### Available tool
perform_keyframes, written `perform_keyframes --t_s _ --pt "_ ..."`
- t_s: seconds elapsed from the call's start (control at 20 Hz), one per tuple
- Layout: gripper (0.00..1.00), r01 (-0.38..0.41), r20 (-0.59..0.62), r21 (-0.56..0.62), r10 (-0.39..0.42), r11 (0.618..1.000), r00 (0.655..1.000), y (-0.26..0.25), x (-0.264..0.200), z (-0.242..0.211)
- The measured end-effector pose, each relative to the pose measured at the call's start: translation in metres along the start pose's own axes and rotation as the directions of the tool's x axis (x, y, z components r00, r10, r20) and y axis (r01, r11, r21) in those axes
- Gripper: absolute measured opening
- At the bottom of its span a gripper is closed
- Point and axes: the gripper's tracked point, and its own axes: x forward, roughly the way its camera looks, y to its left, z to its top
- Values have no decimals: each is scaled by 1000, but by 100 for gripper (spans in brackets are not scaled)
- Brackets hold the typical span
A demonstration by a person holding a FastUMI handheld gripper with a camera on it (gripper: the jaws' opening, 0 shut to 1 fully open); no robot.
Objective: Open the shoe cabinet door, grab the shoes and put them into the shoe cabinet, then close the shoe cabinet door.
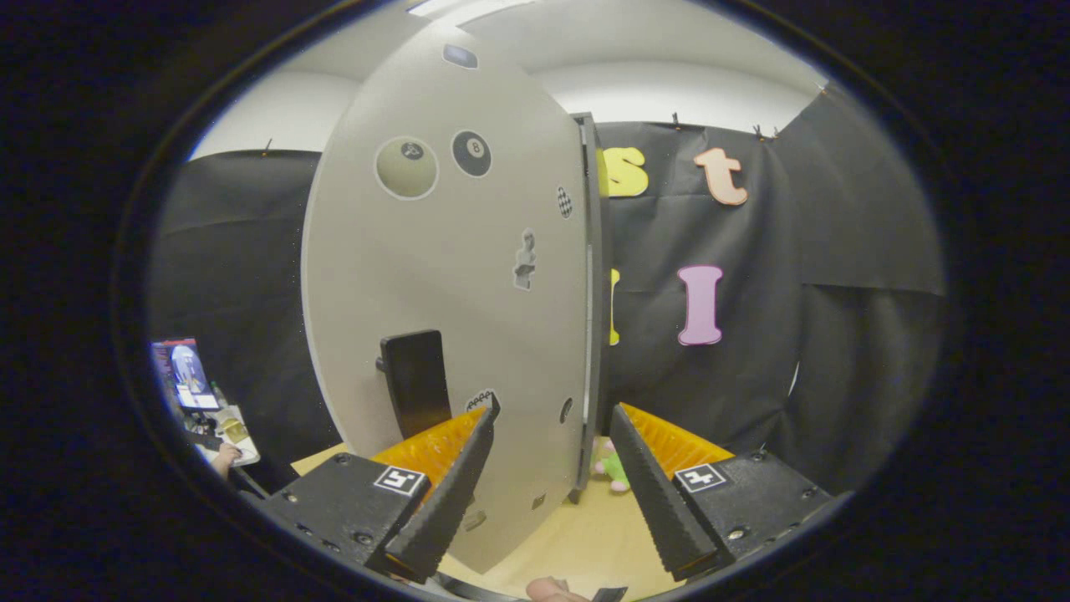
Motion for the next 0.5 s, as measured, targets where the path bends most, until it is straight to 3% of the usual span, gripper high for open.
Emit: perform_keyframes --t_s 0.5 --pt "94 -10 23 68 9 998 1000 34 37 -1"
